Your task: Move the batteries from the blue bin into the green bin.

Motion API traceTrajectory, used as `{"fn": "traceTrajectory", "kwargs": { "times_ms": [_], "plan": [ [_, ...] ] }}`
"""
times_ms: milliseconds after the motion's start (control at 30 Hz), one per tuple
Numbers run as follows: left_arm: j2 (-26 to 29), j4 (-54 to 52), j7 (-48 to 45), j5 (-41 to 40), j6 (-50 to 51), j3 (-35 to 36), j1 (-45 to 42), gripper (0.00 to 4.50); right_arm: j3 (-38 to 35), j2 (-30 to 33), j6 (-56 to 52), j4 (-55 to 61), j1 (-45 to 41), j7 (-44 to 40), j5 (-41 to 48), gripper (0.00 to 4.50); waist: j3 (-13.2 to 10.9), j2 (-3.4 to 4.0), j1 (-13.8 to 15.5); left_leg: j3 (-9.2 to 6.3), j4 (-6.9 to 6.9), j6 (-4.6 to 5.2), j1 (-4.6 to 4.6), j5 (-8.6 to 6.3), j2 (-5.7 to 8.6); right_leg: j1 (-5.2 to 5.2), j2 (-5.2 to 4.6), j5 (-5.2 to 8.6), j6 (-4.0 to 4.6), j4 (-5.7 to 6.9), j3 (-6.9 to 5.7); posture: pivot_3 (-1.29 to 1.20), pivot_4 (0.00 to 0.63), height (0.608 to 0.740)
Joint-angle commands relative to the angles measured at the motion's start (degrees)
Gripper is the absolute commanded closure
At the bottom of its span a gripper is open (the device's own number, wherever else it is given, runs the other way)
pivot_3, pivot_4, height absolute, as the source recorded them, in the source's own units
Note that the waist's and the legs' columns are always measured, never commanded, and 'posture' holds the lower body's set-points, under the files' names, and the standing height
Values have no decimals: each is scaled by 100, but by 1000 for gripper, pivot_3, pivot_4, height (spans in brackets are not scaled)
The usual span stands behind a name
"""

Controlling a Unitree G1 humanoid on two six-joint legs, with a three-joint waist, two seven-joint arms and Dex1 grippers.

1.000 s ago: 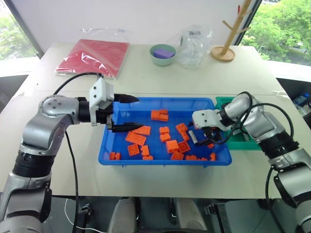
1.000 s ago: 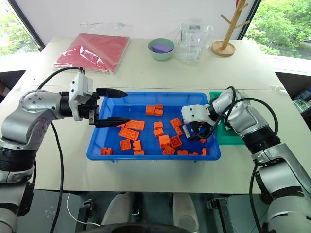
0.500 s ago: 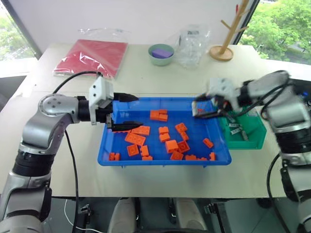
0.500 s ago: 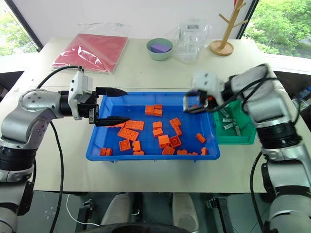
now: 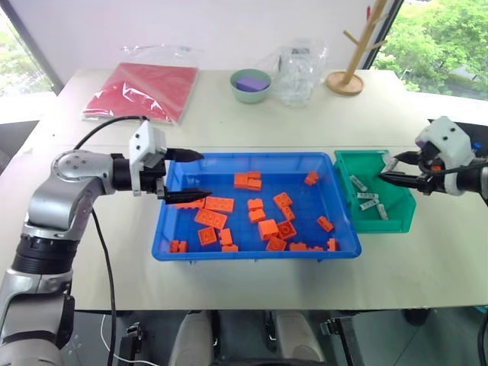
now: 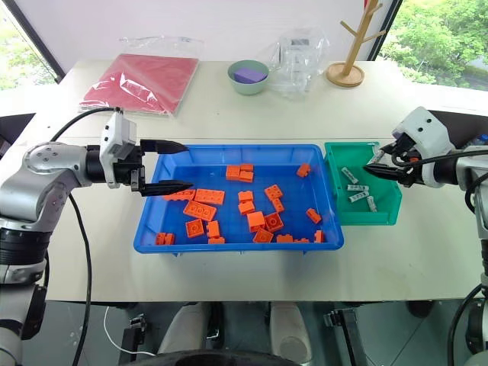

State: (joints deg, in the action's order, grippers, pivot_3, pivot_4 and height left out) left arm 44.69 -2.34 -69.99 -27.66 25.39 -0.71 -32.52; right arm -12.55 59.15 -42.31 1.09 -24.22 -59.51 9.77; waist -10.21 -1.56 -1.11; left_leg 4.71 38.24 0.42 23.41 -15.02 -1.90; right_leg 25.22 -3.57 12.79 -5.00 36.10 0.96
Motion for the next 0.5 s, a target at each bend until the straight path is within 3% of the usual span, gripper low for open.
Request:
{"fn": "traceTrajectory", "kwargs": {
  "times_ms": [33,67,167,300,500],
  "plan": [
    [46,-21,-6,-14,-111,185,-159,0,-222,4,102,234,90,356,16,284,0,0,20,1,0,0,0,0,0,0,0,0,-1,0,0,0,150,736],
    [45,-13,8,-15,-113,197,-172,0,-226,8,109,253,140,397,48,58,0,0,25,1,0,0,1,0,0,0,0,0,-1,0,-1,0,150,736],
    [68,12,75,-43,-71,280,-185,0,-427,24,-14,381,299,252,416,58,0,0,44,1,1,0,2,0,1,-1,-1,1,0,-2,0,0,150,736],
    [291,161,127,-92,48,608,-124,0,-1078,232,696,360,933,-428,819,58,0,0,52,0,0,0,4,0,2,-4,0,-4,-10,-4,-3,0,150,736],
    [1196,1028,-192,-405,414,1563,138,0,-2152,862,1939,-1392,1759,-1735,1040,58,0,0,6,7,-3,1,0,-1,1,-4,0,2,-4,-6,-3,0,150,736]
  ]
}}
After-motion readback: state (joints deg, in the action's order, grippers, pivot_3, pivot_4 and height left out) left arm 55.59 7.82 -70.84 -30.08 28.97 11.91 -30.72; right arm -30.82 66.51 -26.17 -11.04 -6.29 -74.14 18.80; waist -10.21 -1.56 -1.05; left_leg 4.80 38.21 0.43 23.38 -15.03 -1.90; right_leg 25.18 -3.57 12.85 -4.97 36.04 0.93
